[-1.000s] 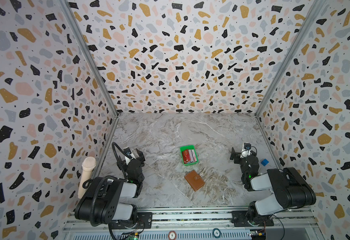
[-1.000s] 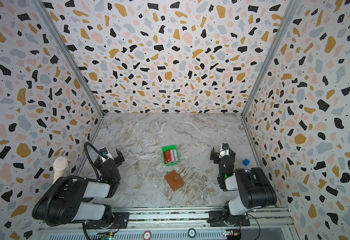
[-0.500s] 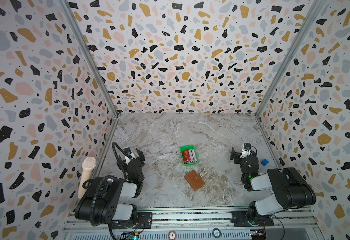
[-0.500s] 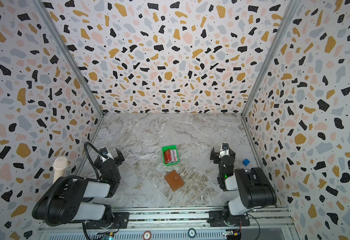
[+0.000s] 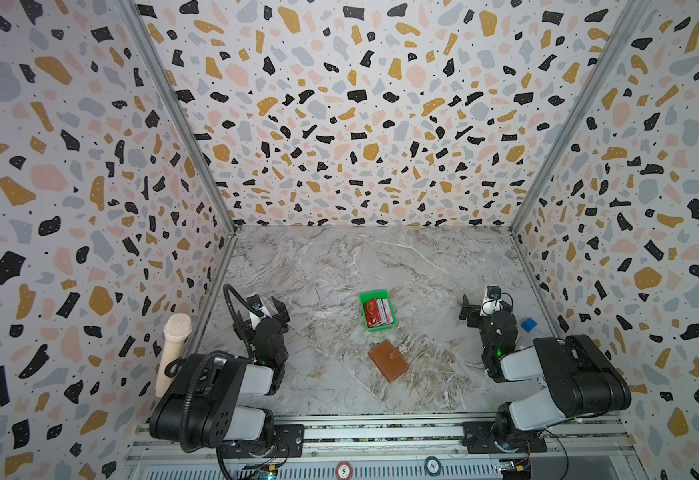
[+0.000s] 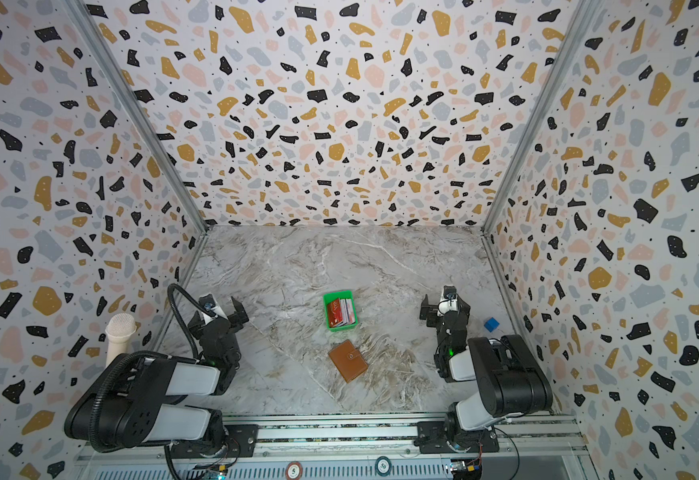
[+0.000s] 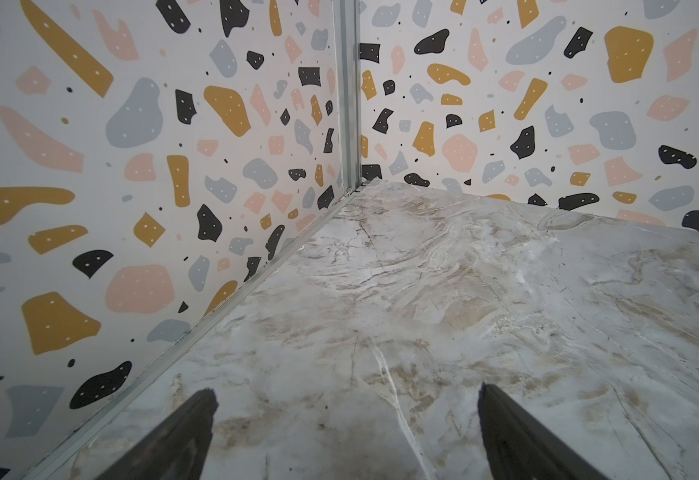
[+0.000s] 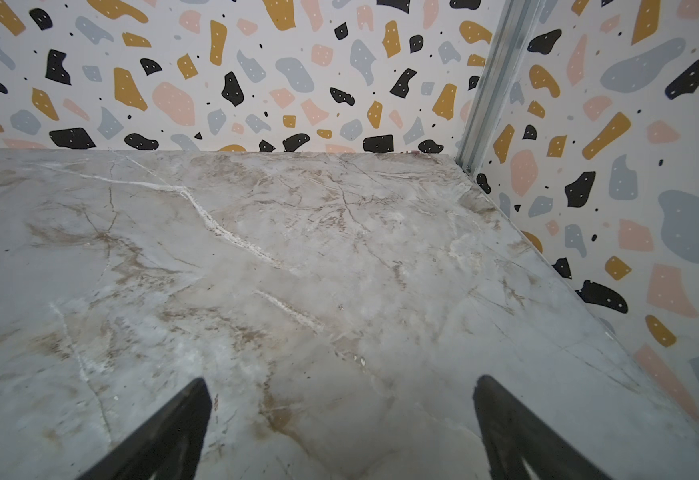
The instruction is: Put the credit cards into the card holder
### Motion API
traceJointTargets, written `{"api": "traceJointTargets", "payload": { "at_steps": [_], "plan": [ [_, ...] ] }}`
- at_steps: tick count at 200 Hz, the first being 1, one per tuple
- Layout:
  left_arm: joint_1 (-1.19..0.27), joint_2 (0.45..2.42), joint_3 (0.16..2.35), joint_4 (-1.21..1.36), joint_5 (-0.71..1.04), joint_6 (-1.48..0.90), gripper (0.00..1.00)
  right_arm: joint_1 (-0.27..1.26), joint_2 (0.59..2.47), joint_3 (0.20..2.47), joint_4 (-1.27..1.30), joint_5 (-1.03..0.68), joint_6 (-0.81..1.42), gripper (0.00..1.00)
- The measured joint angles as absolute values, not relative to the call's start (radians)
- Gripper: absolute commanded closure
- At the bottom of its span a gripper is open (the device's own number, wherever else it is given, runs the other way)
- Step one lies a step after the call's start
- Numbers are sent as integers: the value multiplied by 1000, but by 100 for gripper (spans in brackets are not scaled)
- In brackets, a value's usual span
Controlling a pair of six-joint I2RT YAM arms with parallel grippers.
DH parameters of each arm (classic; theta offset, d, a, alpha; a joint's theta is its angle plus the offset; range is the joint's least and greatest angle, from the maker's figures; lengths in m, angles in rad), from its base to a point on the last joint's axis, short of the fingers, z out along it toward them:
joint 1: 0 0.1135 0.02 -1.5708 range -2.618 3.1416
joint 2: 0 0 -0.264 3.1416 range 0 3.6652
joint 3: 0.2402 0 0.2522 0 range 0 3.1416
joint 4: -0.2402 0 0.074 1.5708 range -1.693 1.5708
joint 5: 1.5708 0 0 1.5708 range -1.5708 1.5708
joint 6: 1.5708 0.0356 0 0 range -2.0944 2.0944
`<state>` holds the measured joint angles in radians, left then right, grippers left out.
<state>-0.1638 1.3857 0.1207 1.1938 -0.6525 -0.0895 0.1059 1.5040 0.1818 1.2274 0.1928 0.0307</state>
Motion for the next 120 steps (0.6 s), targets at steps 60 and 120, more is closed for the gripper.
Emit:
{"api": "traceJointTargets", "payload": {
  "at_steps": [60,120],
  "plan": [
    [-335,954,314,900,-797,-33,0,106,1504,182,1227,193,31,1],
    [-292,1248,183,953,-834,-33,0,106,1504,182,1228,193,31,1]
  ]
}}
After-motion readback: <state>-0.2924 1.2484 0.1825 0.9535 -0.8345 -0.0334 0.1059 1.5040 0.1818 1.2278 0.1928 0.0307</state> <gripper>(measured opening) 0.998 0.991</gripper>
